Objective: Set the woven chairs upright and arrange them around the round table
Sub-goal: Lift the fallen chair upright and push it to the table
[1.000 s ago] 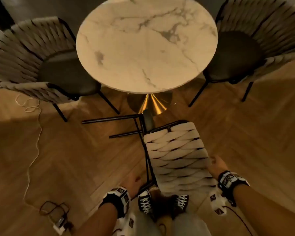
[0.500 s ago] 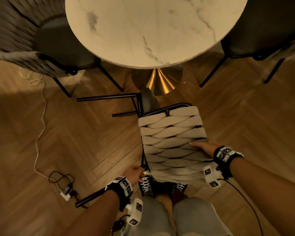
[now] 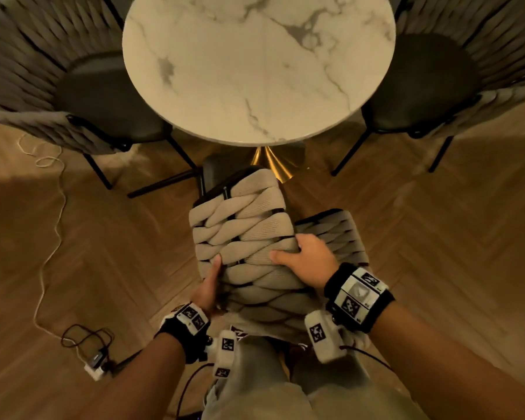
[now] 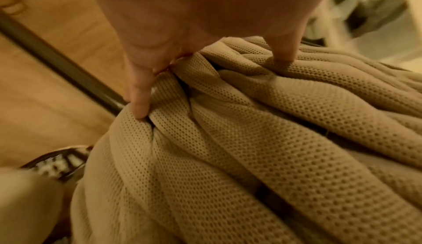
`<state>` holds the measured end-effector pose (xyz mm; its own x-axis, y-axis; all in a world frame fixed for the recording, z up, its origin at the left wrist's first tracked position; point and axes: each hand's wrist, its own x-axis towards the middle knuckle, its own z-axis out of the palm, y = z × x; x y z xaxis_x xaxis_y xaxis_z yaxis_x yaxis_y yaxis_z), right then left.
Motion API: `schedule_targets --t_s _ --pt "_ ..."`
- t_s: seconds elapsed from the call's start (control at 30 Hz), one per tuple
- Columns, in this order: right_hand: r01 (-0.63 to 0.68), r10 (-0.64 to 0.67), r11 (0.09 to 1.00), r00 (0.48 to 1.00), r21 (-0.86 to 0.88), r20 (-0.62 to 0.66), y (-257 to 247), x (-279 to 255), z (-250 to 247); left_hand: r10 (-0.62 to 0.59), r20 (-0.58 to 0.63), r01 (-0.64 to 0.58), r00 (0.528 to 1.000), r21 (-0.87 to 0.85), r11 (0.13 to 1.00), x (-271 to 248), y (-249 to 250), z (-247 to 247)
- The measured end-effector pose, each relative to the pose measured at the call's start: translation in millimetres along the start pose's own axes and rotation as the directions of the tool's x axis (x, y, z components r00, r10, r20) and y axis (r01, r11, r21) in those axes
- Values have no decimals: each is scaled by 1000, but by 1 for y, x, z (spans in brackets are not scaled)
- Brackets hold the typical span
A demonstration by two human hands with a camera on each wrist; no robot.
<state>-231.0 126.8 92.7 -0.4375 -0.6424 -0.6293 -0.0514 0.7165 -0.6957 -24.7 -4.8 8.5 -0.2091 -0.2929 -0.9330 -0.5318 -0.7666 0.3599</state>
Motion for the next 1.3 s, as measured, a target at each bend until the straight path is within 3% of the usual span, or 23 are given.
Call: schedule_targets --t_s 0.1,0.2,0.37,0.47,0.57,0.77,1.0,1.2,1.3 --pt "49 -51 999 995 -21 -86 -26 -21 -19 45 82 -44 996 -14 999 -7 22 7" --pt "52 -74 988 987 -146 -145 -41 -32 -26 71 199 -64 977 -41 997 -29 43 32" --pt "-128 46 913 976 -389 -213 -47 -33 -21 -33 303 -28 952 195 980 -36 27 66" --pt "-193 129 858 978 -475 -164 -41 -30 -6 -42 345 -27 938 192 981 -44 26 68" --pt "-208 189 863 978 -460 -89 -32 -28 17 -42 409 -46 912 203 978 -48 26 59" --pt "-121 135 904 991 -410 6 -47 -13 75 -4 287 -66 958 235 970 -44 14 19" --pt "-96 120 920 992 -380 40 -58 15 138 -60 165 34 985 153 988 -26 14 -26" --pt "-52 82 980 985 -194 152 -39 31 180 -14 57 9 998 103 995 -8 12 -67" --pt "-98 102 994 987 -38 125 -23 34 193 1 4 -1 1000 104 995 0 17 -86"
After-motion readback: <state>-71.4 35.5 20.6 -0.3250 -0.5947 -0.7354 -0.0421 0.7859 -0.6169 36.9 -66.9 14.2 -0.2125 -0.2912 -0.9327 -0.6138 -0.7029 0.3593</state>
